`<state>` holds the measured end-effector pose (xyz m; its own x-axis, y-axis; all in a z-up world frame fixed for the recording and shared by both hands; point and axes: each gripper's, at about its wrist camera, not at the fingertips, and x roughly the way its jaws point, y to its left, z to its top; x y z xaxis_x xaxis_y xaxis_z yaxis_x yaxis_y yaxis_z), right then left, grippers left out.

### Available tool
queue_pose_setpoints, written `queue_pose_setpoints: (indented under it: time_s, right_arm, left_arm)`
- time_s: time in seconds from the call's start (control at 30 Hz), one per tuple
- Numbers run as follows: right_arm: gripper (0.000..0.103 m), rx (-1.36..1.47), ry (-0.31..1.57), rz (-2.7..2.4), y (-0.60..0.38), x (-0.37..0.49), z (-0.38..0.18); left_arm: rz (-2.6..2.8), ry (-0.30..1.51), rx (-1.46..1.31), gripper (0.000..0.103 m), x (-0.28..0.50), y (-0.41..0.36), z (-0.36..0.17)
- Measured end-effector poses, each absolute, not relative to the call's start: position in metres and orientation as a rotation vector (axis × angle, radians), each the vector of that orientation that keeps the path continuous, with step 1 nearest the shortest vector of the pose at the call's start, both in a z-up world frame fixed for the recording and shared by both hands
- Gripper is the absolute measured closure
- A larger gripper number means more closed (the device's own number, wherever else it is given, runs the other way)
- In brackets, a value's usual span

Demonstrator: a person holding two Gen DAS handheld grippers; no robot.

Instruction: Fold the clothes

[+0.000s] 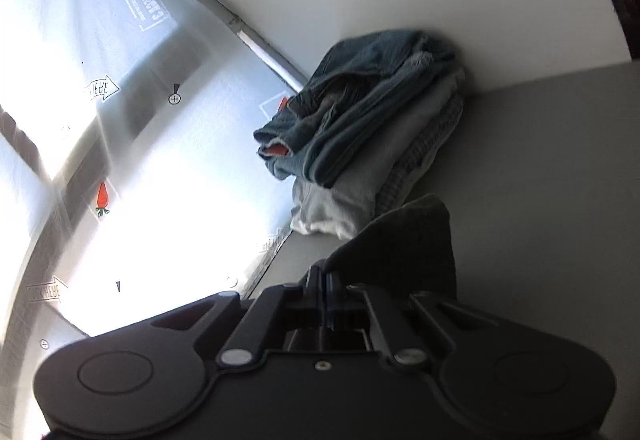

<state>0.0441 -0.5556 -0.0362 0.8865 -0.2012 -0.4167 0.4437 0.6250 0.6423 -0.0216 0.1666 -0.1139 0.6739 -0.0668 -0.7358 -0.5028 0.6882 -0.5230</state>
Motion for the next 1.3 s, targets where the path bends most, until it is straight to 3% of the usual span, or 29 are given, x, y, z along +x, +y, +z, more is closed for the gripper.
queue_pose_setpoints:
  time_s: [0.1, 0.27, 0.33, 0.37, 0.4, 0.47, 0.57, 0.7, 0.83, 1.1, 1.13, 1.23, 1.3]
  right_arm:
    - [0.1, 0.591, 0.417, -0.533, -0.566, 0.044, -0.041]
    - [0.091, 0.609, 0.685, -0.562, -0.569, 0.036, -0.101]
    - [0.081, 0.629, 0.72, -0.525, -0.558, 0.032, -0.116]
    - [0.068, 0.667, 0.722, -0.5, -0.554, 0.032, -0.122]
    - [0.061, 0.704, 0.723, -0.474, -0.549, 0.031, -0.127]
    - [0.056, 0.777, 0.727, -0.423, -0.541, 0.031, -0.136]
    - [0.042, 0.852, 0.74, -0.373, -0.528, 0.038, -0.144]
    - [0.033, 0.844, 0.748, -0.366, -0.517, 0.044, -0.147]
    - [0.033, 0.859, 0.742, -0.368, -0.518, 0.043, -0.145]
    - [0.035, 0.874, 0.723, -0.366, -0.522, 0.04, -0.148]
    - [0.034, 0.869, 0.724, -0.366, -0.522, 0.04, -0.148]
    - [0.033, 0.854, 0.728, -0.369, -0.52, 0.041, -0.148]
    - [0.033, 0.844, 0.734, -0.374, -0.519, 0.042, -0.148]
  left_arm:
    - [0.235, 0.854, -0.759, 0.07, -0.031, 0.159, -0.12]
    - [0.278, 0.775, -0.927, 0.057, -0.059, 0.183, -0.126]
    - [0.305, 0.734, -0.988, 0.054, -0.067, 0.193, -0.127]
    - [0.312, 0.717, -1.019, 0.052, -0.07, 0.197, -0.129]
    - [0.319, 0.699, -1.051, 0.051, -0.071, 0.2, -0.131]
    - [0.341, 0.665, -1.114, 0.038, -0.068, 0.208, -0.136]
    - [0.368, 0.626, -1.184, 0.032, -0.058, 0.213, -0.143]
    - [0.348, 0.654, -1.203, 0.028, -0.04, 0.211, -0.152]
    - [0.319, 0.69, -1.215, 0.029, -0.024, 0.206, -0.161]
    - [0.422, 0.693, -1.211, 0.048, -0.004, 0.217, -0.173]
    - [0.438, 0.694, -1.223, 0.056, -0.003, 0.221, -0.175]
    - [0.488, 0.689, -1.193, 0.097, -0.001, 0.228, -0.175]
    - [0.505, 0.651, -1.129, 0.098, -0.002, 0.228, -0.163]
